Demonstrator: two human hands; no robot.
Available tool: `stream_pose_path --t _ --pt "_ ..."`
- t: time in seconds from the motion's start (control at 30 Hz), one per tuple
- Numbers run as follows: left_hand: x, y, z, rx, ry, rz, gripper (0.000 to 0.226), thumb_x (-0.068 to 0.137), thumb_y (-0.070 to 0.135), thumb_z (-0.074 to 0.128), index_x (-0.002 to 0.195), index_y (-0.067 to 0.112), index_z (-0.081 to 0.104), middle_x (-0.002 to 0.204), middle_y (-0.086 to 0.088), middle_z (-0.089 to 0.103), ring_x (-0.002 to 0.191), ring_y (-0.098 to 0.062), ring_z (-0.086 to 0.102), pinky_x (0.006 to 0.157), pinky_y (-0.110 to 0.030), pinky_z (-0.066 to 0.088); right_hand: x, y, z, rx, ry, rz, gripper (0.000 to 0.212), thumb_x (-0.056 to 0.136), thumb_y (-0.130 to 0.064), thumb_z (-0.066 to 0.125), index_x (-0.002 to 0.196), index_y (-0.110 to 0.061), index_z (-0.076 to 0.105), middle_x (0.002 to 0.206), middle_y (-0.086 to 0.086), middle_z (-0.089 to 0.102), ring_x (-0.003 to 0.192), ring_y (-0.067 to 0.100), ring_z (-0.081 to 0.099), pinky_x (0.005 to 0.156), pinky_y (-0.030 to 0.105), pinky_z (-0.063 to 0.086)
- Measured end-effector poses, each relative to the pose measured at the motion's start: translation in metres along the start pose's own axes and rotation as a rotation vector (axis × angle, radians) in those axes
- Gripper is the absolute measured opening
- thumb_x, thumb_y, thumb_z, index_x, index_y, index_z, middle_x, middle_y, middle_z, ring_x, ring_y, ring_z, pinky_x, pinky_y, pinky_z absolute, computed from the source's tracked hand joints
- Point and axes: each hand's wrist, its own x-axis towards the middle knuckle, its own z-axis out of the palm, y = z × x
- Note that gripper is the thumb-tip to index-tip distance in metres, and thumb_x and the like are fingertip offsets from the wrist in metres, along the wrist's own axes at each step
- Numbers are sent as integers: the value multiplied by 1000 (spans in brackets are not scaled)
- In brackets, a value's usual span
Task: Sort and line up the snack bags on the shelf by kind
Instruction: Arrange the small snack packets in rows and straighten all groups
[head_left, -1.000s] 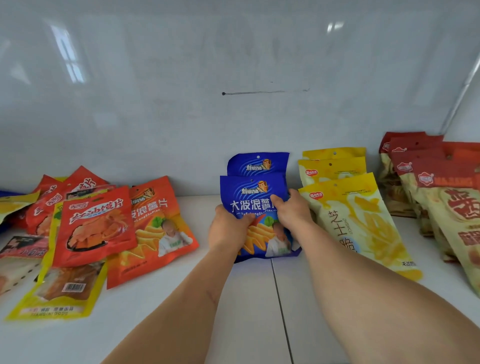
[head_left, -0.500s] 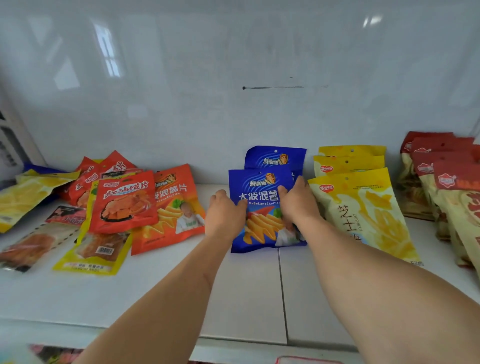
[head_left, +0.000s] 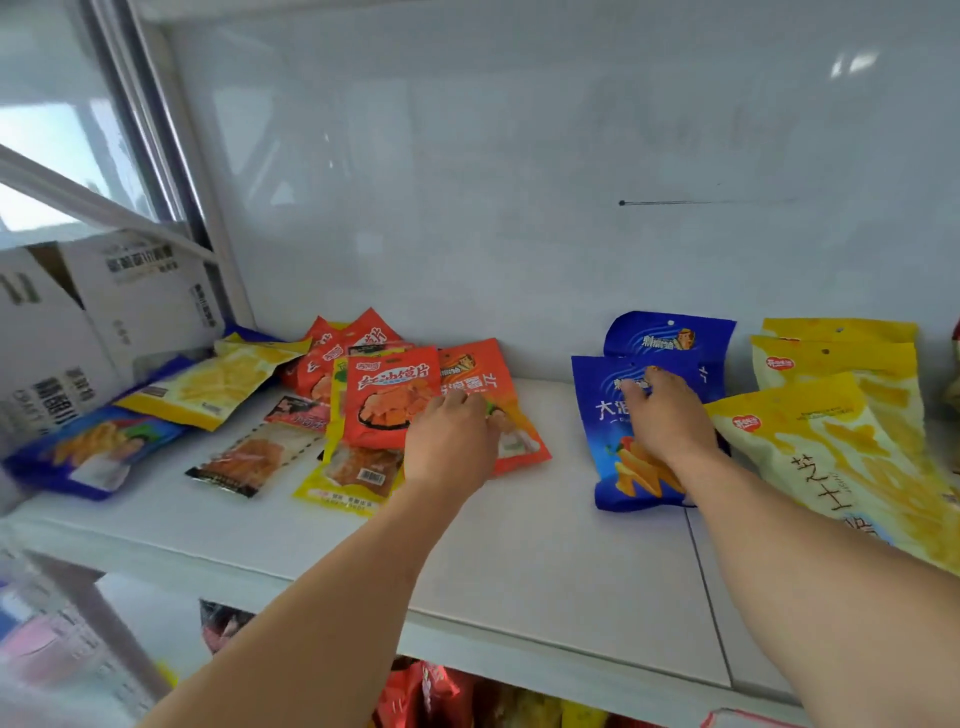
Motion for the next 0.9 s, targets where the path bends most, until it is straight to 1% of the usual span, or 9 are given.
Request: stream_pose_path --t 0.07,0.2,0.3,0.37,0.47,0.53,0.67,0.73,0.9 --pt "-1 -22 -6 -3 -2 -2 33 102 35 42 118 16 63 122 -3 62 117 -26 54 85 -37 46 0 -8 1 25 10 7 46 103 -37 43 135 -5 52 139 15 54 126 33 50 98 41 43" --pt "2 -60 -13 -30 22 -1 34 102 35 40 119 17 63 122 -3 62 115 -28 55 89 -39 46 -2 -43 12 75 -31 -44 46 103 -39 44 137 -10 54 139 13 55 126 32 52 100 40 42" --pt "3 -88 -14 -45 40 0 35 102 35 40 122 18 62 121 -2 64 114 -26 57 85 -36 47 -6 -71 30 56 -43 -89 39 102 -36 45 126 -10 62 129 14 62 117 34 57 91 37 44" --pt "4 -107 -15 -47 48 -1 34 102 36 41 119 17 63 119 -2 64 112 -26 58 83 -36 48 -12 -88 45 26 -73 -105 39 101 -37 45 120 -9 63 124 13 65 114 33 59 85 34 43" --pt "5 -130 -18 -40 50 20 31 102 33 42 113 15 64 114 -2 63 105 -25 59 76 -34 49 -23 -114 64 11 -97 -114 42 102 -38 45 129 -10 59 133 13 60 120 32 56 94 36 44" --pt "7 -144 -21 -46 57 23 31 103 33 41 112 15 63 111 -2 62 103 -24 60 74 -34 48 -31 -132 74 -11 -94 -130 42 103 -37 46 130 -9 59 133 14 60 120 33 56 94 36 44" --pt "14 -166 -24 -50 72 6 32 103 37 41 108 15 64 109 -3 63 106 -25 58 75 -36 49 -36 -166 96 -57 -87 -194 41 100 -39 48 129 -12 61 130 15 61 119 33 56 95 38 45" --pt "19 -174 -24 -46 74 -7 32 103 35 41 108 14 65 110 -3 63 106 -25 57 72 -34 45 -38 -184 104 -63 -91 -238 40 99 -41 48 126 -16 62 128 13 62 119 31 56 96 38 46" --pt "23 -200 -32 -30 80 -82 33 103 35 40 114 15 64 114 -2 63 105 -23 57 73 -33 42 -43 -230 121 -63 -143 -355 45 101 -41 45 136 -15 56 138 10 55 127 28 51 103 38 41"
